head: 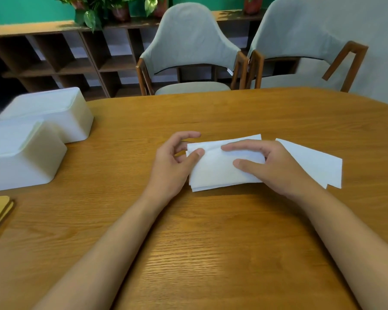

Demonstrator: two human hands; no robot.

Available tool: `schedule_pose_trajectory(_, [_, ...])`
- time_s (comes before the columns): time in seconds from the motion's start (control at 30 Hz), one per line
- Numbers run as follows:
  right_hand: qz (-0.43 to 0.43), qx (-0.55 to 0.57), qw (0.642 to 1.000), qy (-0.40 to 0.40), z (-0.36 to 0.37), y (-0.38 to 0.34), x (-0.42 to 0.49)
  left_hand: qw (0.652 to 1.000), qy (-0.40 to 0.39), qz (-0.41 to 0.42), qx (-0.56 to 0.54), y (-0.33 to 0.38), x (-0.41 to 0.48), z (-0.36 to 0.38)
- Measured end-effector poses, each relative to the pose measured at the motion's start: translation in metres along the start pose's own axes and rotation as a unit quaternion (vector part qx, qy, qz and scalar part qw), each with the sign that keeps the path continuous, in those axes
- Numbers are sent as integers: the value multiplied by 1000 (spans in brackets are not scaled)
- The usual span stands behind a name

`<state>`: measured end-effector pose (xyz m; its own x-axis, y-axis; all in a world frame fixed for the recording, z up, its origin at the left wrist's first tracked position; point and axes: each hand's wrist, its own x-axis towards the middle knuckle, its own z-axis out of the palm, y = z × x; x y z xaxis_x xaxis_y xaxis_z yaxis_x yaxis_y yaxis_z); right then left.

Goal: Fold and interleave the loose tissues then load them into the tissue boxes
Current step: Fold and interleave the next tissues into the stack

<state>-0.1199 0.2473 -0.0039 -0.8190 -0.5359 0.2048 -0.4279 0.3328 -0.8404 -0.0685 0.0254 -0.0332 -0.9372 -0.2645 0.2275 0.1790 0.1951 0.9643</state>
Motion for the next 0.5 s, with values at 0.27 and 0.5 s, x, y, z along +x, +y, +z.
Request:
schedule_pose_trajectory(0.27, [29,-15,994,108,-57,18,-12,992,-6,80,102,4,-2,39])
schedule_pose_trajectory(0.5, [56,5,981,184,-85,55,-28,941,-184,193,208,7,-1,77])
